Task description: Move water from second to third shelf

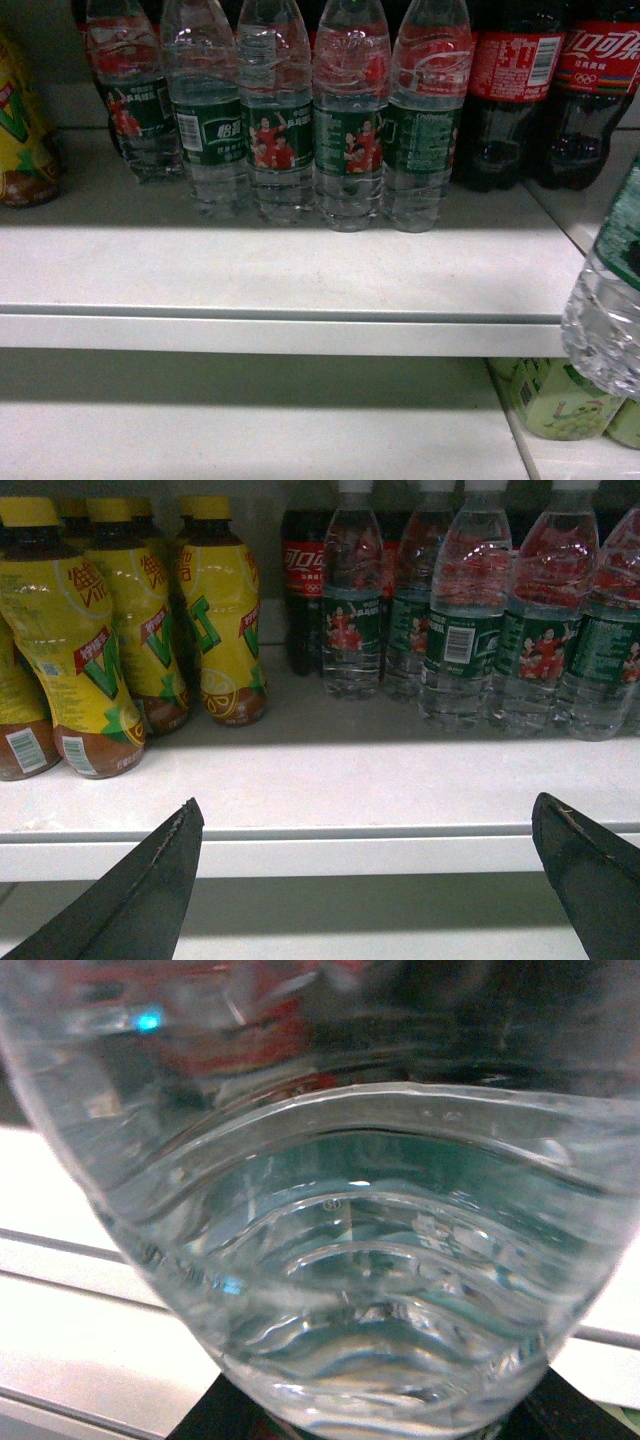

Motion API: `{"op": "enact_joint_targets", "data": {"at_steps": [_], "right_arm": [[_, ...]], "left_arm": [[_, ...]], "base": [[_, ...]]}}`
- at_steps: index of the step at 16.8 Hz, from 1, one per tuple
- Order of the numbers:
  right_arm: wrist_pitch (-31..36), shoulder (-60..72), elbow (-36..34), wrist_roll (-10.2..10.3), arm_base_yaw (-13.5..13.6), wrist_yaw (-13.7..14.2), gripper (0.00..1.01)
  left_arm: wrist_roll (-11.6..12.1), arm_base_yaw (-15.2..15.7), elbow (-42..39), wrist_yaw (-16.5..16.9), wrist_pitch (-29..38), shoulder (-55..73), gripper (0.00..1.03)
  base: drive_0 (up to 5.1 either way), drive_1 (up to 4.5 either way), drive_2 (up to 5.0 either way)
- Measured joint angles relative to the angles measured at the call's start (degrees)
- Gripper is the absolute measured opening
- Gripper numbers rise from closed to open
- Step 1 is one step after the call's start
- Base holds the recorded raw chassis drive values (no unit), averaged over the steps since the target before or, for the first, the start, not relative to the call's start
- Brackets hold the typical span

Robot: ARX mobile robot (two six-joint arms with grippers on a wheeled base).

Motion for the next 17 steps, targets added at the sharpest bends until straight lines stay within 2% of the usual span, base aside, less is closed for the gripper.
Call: {"op": "enact_joint_targets", "data": {"at_steps": [5, 8, 10, 17], "right_arm": [[-13.44, -16.70, -2.01, 0.04, -6.19, -4.33, 0.40], [-21.16, -24.22, -1.73, 0.02, -7.91, -6.62, 0.40], [-24.98, -26.49, -0.66, 0.00, -8.76, -7.06, 0.40], [-30.84, -31.43, 4.59, -0.02, -11.19, -8.52, 0.40]], "left_arm": [[0.00, 0.00, 0.00, 0.00, 0.00, 0.00, 0.98], [0.00, 0.00, 0.00, 0.00, 0.00, 0.00, 0.98], [0.00, 0.00, 0.00, -0.02, 0.00, 0.00, 0.98], [0.00, 0.00, 0.00, -0.02, 0.00, 0.00, 0.98]], "base": [[0.0, 0.00, 0.0], [0.0, 0.00, 0.0], [0.0, 0.00, 0.0], [0.0, 0.00, 0.0]]}}
